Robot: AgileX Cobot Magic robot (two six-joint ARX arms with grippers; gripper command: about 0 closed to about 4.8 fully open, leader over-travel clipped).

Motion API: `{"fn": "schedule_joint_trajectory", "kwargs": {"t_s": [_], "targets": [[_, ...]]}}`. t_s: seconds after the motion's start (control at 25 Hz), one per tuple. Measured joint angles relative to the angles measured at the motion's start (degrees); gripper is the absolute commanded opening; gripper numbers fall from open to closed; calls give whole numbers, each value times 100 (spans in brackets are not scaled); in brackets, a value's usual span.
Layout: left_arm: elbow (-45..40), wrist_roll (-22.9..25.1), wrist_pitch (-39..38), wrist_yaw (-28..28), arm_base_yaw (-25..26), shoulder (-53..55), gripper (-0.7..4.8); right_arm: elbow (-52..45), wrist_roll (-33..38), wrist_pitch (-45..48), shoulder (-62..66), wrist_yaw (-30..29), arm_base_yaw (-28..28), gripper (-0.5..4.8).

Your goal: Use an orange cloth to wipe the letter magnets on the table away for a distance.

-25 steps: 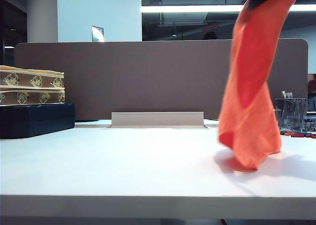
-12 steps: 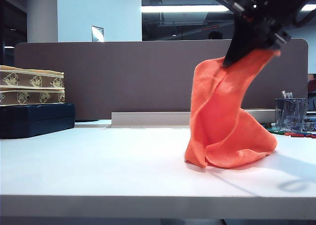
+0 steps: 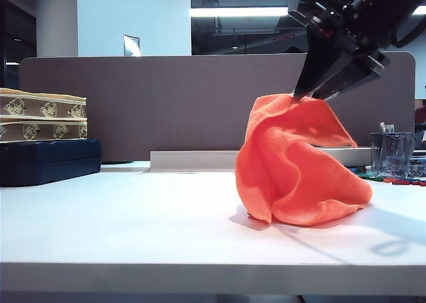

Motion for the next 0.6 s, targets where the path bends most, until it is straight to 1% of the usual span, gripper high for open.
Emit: {"fn": "schedule_joint_trajectory", "kwargs": {"t_s": [0.24, 0.4, 0.52, 0.56, 0.6], "targets": [[2, 0, 0, 0, 0, 0, -5, 11, 0, 4, -623, 24, -11, 176], [2, 0, 2, 2, 0, 0, -5, 35, 0, 81, -1172, 195, -20, 176], [2, 0, 2, 2, 0, 0, -5, 44, 0, 219, -1235, 232, -20, 185], [2, 0, 2, 2, 0, 0, -5, 46, -2, 232, -1196, 232, -20, 242], [2, 0, 2, 4, 0, -2, -5, 44, -2, 197, -1047, 234, -20, 280]]}}
